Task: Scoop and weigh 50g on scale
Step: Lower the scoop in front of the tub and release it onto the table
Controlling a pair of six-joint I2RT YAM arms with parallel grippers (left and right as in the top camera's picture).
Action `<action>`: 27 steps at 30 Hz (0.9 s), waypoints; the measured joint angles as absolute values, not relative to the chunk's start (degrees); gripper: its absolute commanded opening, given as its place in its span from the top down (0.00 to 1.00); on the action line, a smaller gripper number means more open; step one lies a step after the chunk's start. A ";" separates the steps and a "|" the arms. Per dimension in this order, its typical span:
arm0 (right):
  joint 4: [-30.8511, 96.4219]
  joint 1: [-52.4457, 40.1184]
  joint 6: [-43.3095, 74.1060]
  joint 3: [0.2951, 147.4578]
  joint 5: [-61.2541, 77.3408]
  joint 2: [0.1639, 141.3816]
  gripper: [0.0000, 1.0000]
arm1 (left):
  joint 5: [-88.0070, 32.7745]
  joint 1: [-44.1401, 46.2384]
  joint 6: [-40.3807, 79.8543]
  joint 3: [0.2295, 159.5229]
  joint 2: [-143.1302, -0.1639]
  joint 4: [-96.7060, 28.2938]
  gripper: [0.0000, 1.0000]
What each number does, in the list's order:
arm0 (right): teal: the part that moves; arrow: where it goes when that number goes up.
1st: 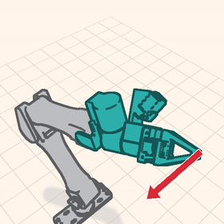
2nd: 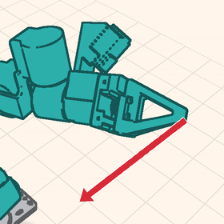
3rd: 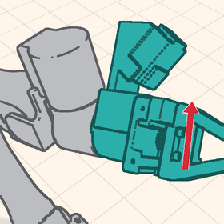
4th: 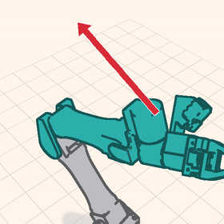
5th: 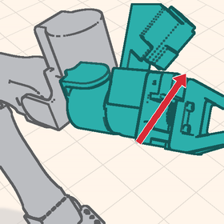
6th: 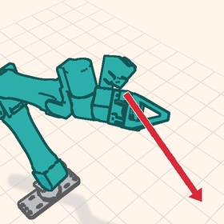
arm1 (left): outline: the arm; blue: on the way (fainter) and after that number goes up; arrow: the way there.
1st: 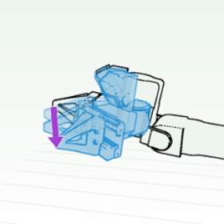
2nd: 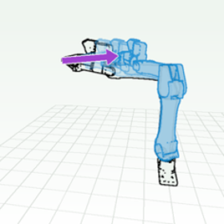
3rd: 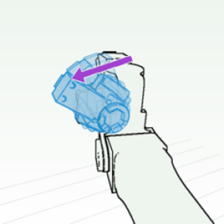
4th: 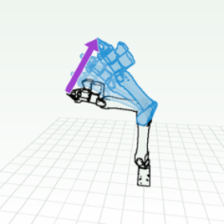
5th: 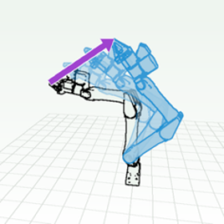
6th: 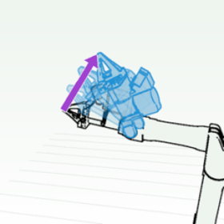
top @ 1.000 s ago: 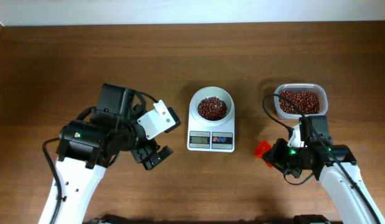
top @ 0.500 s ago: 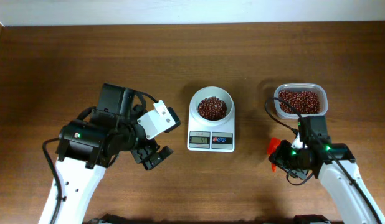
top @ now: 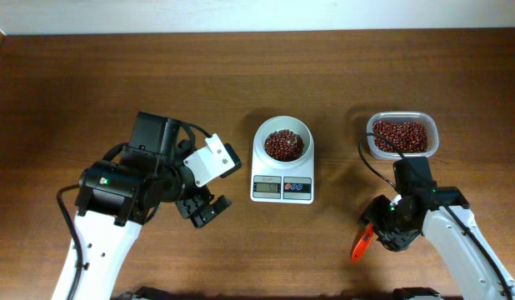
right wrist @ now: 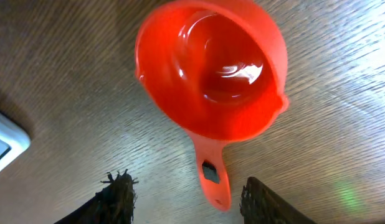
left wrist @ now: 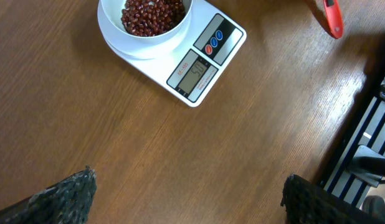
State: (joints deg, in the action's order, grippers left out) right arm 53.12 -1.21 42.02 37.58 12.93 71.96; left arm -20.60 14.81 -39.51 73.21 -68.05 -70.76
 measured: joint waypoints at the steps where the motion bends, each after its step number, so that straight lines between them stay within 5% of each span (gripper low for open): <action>1: 52.29 -1.21 42.06 37.58 12.32 71.96 0.43 | -20.60 14.81 -39.51 73.21 -68.05 -70.76 0.01; 5: 39.13 -1.21 42.06 37.32 14.31 72.01 0.43 | -20.60 14.81 -39.51 73.21 -68.05 -70.76 0.01; 7: 34.13 -1.21 41.80 38.48 16.69 71.96 0.24 | -20.62 14.81 -39.51 73.21 -68.05 -70.91 0.01; 8: 33.98 -1.21 41.23 40.07 17.04 71.85 0.01 | -20.60 14.81 -39.48 73.21 -68.05 -70.89 0.01; 12: 33.08 -1.21 38.59 53.01 17.50 65.73 0.01 | -20.60 14.81 -39.48 73.21 -68.05 -70.89 0.01; 22: 38.83 -1.21 38.52 53.78 21.47 66.70 0.01 | -20.60 14.81 -39.51 73.21 -68.05 -70.91 0.01; 27: 36.88 -1.21 28.47 53.78 25.26 65.14 0.01 | -20.60 14.81 -39.51 73.21 -68.05 -70.91 0.01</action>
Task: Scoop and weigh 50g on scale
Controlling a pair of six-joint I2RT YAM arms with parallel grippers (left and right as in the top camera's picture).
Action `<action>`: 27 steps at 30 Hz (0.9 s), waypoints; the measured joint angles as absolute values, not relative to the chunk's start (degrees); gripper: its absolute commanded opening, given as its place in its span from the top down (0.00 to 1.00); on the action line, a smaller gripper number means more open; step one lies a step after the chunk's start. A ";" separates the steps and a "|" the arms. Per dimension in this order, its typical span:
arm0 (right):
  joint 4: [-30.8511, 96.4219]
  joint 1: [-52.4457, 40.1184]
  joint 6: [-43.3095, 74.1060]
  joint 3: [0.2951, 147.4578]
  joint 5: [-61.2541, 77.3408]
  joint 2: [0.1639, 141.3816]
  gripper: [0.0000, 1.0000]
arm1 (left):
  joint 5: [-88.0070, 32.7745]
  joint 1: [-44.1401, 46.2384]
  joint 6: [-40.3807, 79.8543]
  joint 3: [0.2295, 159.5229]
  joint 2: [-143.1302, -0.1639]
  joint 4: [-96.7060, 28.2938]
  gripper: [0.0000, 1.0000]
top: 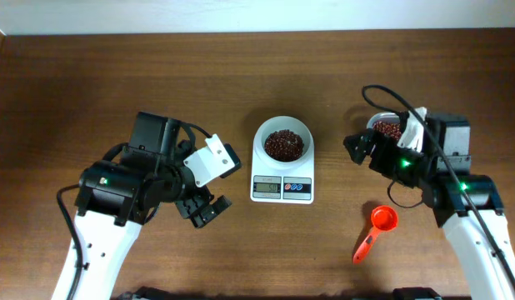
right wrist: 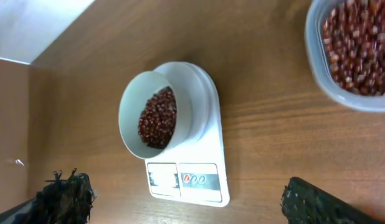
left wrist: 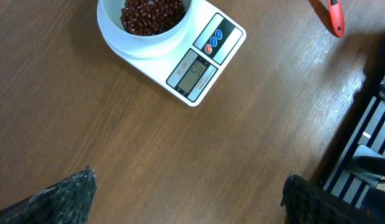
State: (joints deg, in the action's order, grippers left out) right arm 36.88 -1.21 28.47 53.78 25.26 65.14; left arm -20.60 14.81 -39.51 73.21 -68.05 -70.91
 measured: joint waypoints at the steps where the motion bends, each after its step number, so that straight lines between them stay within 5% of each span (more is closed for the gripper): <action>1: 36.42 -1.21 26.63 53.78 25.43 64.14 0.01 | -20.60 14.81 -39.51 73.21 -68.05 -70.91 0.01; 9: 37.08 -1.21 7.99 53.80 16.38 47.83 0.01 | -20.60 14.81 -39.51 73.21 -68.05 -70.89 0.01; 17: 34.85 -1.21 5.37 52.77 5.52 37.50 0.01 | -20.60 14.81 -39.51 73.21 -68.05 -70.89 0.01; 23: 11.05 -1.21 5.13 27.51 4.29 22.41 0.01 | -20.62 14.81 -39.51 73.21 -68.05 -70.89 0.01; 27: 8.84 -1.21 5.08 18.72 4.29 10.83 0.01 | -20.60 14.81 -39.51 73.21 -68.05 -70.83 0.01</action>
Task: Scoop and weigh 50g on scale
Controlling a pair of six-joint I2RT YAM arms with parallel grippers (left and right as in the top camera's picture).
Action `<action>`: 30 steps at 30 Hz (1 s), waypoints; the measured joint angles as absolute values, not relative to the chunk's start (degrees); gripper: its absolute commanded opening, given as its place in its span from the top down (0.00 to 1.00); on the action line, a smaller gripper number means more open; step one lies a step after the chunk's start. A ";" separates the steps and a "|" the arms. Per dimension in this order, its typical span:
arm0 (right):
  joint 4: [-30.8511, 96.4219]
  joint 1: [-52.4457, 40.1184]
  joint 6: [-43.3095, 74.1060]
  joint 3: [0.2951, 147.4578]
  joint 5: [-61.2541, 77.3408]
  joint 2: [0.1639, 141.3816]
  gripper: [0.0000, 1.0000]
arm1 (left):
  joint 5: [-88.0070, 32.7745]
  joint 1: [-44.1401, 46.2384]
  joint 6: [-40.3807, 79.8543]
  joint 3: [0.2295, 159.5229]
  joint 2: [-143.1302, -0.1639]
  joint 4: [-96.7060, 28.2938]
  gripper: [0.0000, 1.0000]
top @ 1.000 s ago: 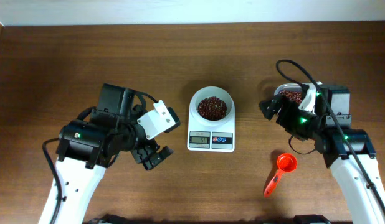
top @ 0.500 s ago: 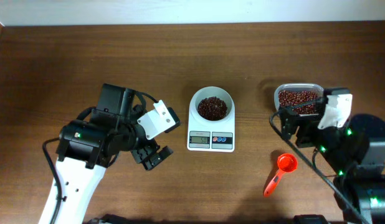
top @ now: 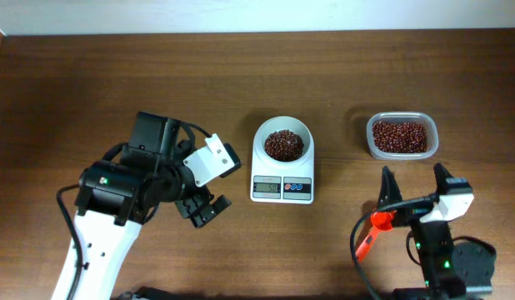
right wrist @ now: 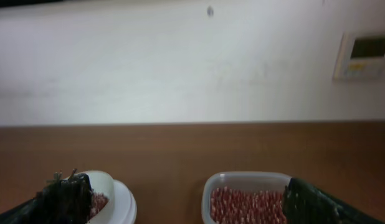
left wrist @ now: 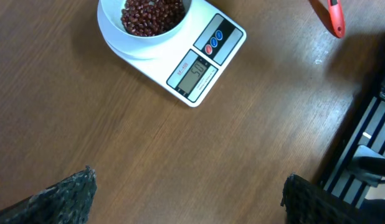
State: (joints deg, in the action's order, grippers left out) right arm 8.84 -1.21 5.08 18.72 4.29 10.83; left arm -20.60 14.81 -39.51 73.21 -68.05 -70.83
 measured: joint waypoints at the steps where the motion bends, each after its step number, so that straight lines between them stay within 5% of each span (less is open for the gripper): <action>1: 8.84 -1.21 5.08 18.13 4.27 8.47 0.01 | -20.60 14.81 -39.51 73.23 -68.05 -70.81 0.01; 21: -11.16 -1.21 4.73 0.60 2.68 0.80 0.01 | -20.60 14.81 -39.51 73.25 -68.05 -70.91 0.01; 30: 3.81 -1.21 4.73 0.60 2.87 0.69 0.01 | -20.62 14.81 -39.51 73.25 -68.05 -70.91 0.01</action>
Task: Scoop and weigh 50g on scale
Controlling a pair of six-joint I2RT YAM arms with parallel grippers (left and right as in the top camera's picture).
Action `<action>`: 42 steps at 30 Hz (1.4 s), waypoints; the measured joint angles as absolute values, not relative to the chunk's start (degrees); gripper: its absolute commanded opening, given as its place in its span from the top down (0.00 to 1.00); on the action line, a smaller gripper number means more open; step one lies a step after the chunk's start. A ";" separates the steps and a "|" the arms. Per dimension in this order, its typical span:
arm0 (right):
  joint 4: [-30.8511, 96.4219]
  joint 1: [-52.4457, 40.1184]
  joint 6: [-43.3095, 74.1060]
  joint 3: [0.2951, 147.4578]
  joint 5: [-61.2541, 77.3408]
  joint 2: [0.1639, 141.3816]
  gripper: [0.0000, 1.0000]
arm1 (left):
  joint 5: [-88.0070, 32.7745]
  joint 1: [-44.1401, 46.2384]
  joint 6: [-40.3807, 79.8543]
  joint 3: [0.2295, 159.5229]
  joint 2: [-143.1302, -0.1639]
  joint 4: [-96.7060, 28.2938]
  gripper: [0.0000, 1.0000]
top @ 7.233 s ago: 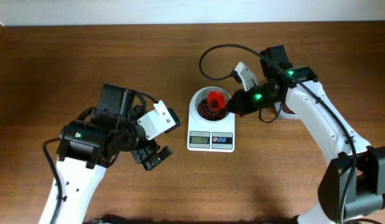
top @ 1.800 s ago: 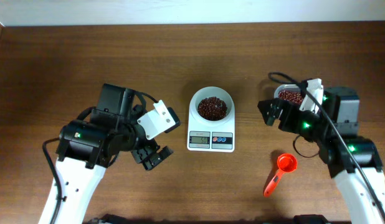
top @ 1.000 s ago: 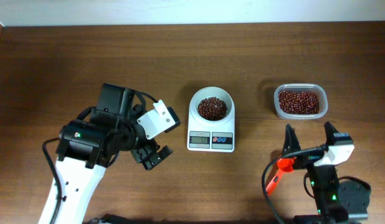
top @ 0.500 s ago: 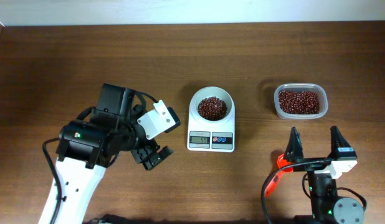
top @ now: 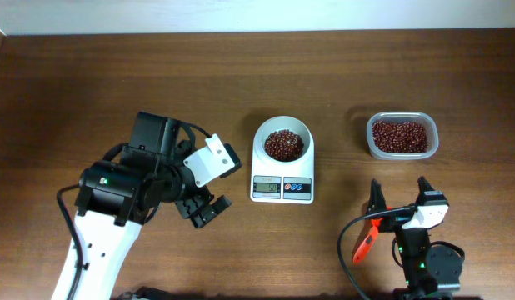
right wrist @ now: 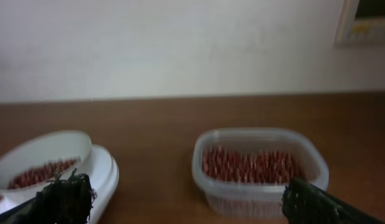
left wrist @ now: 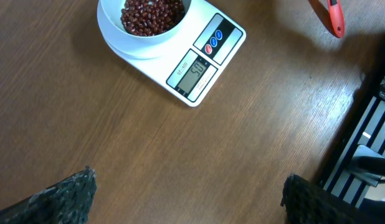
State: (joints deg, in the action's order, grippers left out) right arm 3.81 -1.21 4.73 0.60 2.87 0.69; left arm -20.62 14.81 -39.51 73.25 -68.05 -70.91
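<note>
A white scale (top: 282, 189) carries a white bowl (top: 283, 143) of red beans; its lit display (left wrist: 192, 74) reads about 50. The orange scoop (top: 362, 244) lies on the table at front right, and its handle tip (left wrist: 330, 17) shows in the left wrist view. My right gripper (top: 399, 198) stands open and empty just above the scoop, pointing at the back wall. It looks level at the clear tub of beans (right wrist: 258, 165) and the bowl (right wrist: 43, 155). My left gripper (left wrist: 189, 205) hangs open and empty front-left of the scale.
The bean tub (top: 401, 136) stands at the back right, right of the scale. Bare wooden table (top: 91, 92) lies around it. My left arm's bulk (top: 141, 179) occupies the left middle. A dark frame (left wrist: 367, 124) sits past the table's front edge.
My right arm has drawn a little to the left and sunk lower, so its camera now looks level at the tub and bowl. The scoop, scale and left arm are unchanged.
My right gripper stood open over the empty scoop lying on the table at front right. Then it was up beside the tub, the scoop left behind. Then it was back at the front edge facing the wall, and now sits lower there.
</note>
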 measured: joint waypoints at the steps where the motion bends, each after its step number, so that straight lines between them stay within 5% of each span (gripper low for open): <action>1: 3.99 -1.21 4.71 0.60 2.85 0.69 0.01 | -20.60 14.81 -39.51 73.25 -68.05 -70.91 0.01; 42: 4.25 -2.83 -1.50 0.60 2.15 0.69 0.01 | -20.62 14.81 -39.51 73.25 -68.05 -70.89 0.01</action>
State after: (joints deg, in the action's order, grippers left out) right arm 4.25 -2.83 -1.50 0.60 2.15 0.69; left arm -20.62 14.81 -39.51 73.25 -68.05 -70.89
